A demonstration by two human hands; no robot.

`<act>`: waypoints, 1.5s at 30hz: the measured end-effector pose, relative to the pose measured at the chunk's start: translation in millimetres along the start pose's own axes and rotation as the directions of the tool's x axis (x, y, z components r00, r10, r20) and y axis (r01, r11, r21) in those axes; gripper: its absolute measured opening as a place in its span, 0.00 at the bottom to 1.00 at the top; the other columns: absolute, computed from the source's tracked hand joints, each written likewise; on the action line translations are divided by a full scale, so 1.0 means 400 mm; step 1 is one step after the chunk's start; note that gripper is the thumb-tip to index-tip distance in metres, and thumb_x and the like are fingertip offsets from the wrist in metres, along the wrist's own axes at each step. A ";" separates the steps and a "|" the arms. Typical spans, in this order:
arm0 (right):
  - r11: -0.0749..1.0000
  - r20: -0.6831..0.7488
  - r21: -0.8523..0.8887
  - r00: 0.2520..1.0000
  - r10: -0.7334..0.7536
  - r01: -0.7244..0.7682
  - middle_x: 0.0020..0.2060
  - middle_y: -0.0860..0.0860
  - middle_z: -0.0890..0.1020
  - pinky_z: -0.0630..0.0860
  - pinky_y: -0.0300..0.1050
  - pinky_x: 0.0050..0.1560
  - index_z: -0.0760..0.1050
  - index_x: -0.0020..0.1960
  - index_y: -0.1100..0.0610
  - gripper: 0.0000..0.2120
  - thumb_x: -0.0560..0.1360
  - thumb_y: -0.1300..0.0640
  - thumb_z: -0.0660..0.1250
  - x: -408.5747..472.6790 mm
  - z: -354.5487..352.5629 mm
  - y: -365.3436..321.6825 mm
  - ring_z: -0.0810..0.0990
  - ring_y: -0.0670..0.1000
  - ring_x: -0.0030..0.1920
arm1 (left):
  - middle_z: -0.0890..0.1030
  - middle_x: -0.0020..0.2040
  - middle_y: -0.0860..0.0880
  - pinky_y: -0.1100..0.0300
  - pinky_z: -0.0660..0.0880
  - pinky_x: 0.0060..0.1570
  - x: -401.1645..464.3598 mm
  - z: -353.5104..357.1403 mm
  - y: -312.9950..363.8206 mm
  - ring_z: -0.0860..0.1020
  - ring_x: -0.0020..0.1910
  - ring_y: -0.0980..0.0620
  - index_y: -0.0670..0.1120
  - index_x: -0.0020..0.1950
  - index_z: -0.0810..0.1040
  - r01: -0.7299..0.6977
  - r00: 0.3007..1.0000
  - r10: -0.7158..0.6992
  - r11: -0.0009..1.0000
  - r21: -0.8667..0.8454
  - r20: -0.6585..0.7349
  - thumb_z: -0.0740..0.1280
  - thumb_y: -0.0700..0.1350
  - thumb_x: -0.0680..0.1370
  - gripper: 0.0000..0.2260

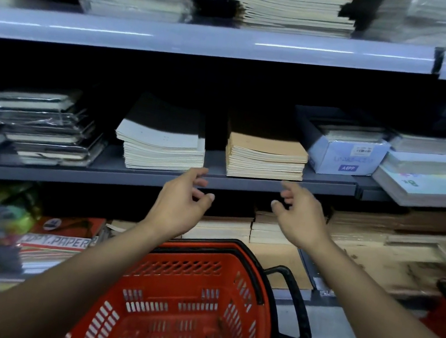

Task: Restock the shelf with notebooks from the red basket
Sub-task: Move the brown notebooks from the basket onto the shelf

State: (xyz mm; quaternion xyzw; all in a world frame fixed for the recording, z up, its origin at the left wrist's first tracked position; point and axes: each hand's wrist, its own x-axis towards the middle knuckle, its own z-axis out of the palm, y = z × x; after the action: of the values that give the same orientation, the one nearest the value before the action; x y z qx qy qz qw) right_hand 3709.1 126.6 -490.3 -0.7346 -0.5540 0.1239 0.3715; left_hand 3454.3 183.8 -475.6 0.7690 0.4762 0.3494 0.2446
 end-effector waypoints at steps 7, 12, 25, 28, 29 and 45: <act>1.000 0.200 -0.006 0.980 0.017 -0.016 0.58 0.50 0.81 0.75 0.44 0.59 0.74 0.74 0.55 0.23 0.80 0.53 0.70 -0.084 0.067 -0.005 0.80 0.50 0.56 | 0.80 0.58 0.55 0.68 0.73 0.47 -0.081 0.002 -0.049 0.80 0.47 0.62 0.47 0.75 0.72 0.043 0.999 -0.043 0.999 0.013 0.001 0.71 0.48 0.80 0.23; 0.999 0.262 0.001 0.965 0.031 -0.032 0.56 0.50 0.82 0.77 0.47 0.61 0.74 0.74 0.55 0.23 0.80 0.52 0.70 -0.123 0.128 -0.007 0.81 0.52 0.55 | 0.80 0.55 0.54 0.67 0.75 0.48 -0.140 0.004 -0.096 0.80 0.47 0.63 0.47 0.73 0.73 0.062 0.998 -0.062 0.998 -0.005 0.023 0.71 0.48 0.80 0.22; 0.997 0.434 -0.063 0.898 0.072 -0.050 0.55 0.48 0.77 0.72 0.43 0.52 0.71 0.76 0.55 0.22 0.83 0.50 0.67 -0.223 0.299 0.029 0.78 0.51 0.52 | 0.81 0.44 0.55 0.61 0.74 0.44 -0.250 0.065 -0.255 0.80 0.44 0.55 0.47 0.65 0.77 0.204 0.972 -0.203 0.979 0.003 0.116 0.69 0.46 0.81 0.13; 0.991 0.478 -0.113 0.871 0.113 -0.067 0.60 0.51 0.80 0.72 0.42 0.52 0.71 0.76 0.56 0.22 0.84 0.50 0.66 -0.234 0.335 0.043 0.77 0.50 0.52 | 0.82 0.44 0.55 0.63 0.74 0.40 -0.265 0.085 -0.288 0.81 0.43 0.55 0.47 0.64 0.77 0.248 0.960 -0.247 0.969 0.010 0.129 0.68 0.44 0.81 0.12; 0.989 0.486 -0.127 0.864 0.128 -0.075 0.61 0.52 0.81 0.73 0.43 0.52 0.72 0.76 0.56 0.22 0.84 0.50 0.66 -0.237 0.346 0.049 0.78 0.51 0.52 | 0.83 0.44 0.53 0.63 0.75 0.38 -0.269 0.091 -0.298 0.81 0.42 0.55 0.47 0.64 0.78 0.262 0.956 -0.261 0.965 0.009 0.131 0.68 0.44 0.81 0.12; 0.878 0.664 -0.472 0.621 0.416 -0.083 0.54 0.57 0.86 0.78 0.43 0.54 0.84 0.55 0.57 0.16 0.78 0.47 0.66 -0.295 0.541 0.194 0.84 0.58 0.58 | 0.86 0.49 0.47 0.58 0.80 0.52 -0.331 0.242 -0.478 0.84 0.49 0.47 0.52 0.51 0.81 0.609 0.732 -0.626 0.778 0.154 0.267 0.69 0.45 0.77 0.04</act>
State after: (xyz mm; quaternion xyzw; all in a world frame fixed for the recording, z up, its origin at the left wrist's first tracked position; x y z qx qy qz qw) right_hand 3594.5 99.5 -720.3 -0.7475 -0.5594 0.3515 -0.0684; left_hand 3381.4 141.6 -712.9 0.6178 0.6705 0.1125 0.3951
